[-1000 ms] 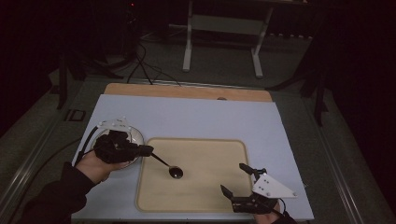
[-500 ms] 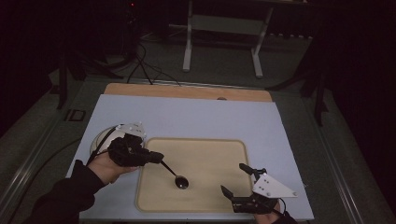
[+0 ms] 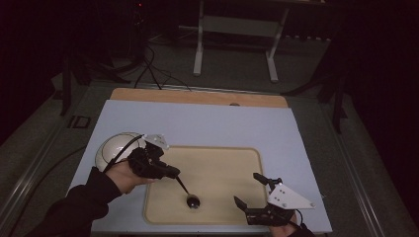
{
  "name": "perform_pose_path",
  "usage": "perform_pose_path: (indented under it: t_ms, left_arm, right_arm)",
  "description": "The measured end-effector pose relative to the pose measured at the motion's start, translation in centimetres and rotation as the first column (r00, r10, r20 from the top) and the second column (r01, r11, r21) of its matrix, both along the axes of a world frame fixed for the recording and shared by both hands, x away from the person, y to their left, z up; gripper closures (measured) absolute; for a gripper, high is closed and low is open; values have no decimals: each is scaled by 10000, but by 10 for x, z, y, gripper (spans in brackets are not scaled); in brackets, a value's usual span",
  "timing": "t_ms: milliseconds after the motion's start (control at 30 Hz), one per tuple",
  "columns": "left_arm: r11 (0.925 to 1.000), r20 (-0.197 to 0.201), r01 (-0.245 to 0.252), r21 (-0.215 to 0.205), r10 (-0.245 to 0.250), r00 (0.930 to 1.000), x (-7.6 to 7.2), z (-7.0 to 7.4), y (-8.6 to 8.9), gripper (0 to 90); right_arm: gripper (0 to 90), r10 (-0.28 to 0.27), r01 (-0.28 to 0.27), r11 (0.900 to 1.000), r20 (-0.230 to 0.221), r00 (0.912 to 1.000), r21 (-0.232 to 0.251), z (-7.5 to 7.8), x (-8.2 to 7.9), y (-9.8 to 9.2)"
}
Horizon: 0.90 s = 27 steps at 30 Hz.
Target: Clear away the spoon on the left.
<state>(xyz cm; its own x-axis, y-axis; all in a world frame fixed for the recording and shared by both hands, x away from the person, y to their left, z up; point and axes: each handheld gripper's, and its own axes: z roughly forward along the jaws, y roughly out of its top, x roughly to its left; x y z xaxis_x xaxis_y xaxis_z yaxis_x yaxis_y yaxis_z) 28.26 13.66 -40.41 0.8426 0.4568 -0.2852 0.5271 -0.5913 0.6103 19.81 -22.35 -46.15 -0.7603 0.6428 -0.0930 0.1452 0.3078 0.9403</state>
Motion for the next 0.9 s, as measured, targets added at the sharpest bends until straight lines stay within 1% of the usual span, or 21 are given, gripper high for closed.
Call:
perform_pose_path:
  t_ms: [67, 300, 367, 467, 667, 700, 800, 833, 867, 900]
  left_arm:
    - [9999, -68, 117, 92, -117, 9999, 2, -2, -3, 886]
    - [9993, -167, 169, 337, -163, 9997, 9, -8, -11, 885]
    - [9993, -250, 180, 333, -172, 9995, 11, -10, -13, 885]
    - [9992, -190, 224, 332, -218, 9996, 15, -10, -17, 883]
    - [9999, -138, 112, 123, -111, 9998, 20, -12, -24, 876]
    - [10000, -29, 45, 45, -45, 10000, 22, -13, -26, 876]
    - [9997, 83, -81, -234, 83, 9999, 25, -15, -29, 874]
    - [9996, 109, -41, -273, 44, 9999, 26, -16, -29, 874]
    - [9994, 160, -144, -324, 149, 9998, 27, -17, -30, 874]
    - [9994, 160, -144, -324, 149, 9998, 27, -17, -30, 873]
  right_arm:
    - [112, 21, -21, 10000, 25, 10000, -7, 0, 0, 0]
    - [113, 12, -12, 10000, -31, 10000, 8, 0, 0, 0]
    - [112, 20, -20, 10000, -35, 10000, 14, 0, 0, 0]
    - [112, 34, -33, 10000, -55, 10000, 28, 0, 1, 0]
    - [112, 64, -64, 10000, -61, 10000, -2, -1, 1, 0]
    - [112, 64, -64, 10000, -61, 10000, -6, -1, 1, 0]
    - [112, 50, -51, 10000, -55, 10000, -11, 0, 0, 0]
    - [112, 58, -59, 10000, -56, 10000, -10, -1, 0, 0]
    - [112, 67, -67, 10000, -61, 10000, -8, -1, 1, 0]
    - [112, 67, -67, 10000, -61, 10000, -8, -1, 1, 0]
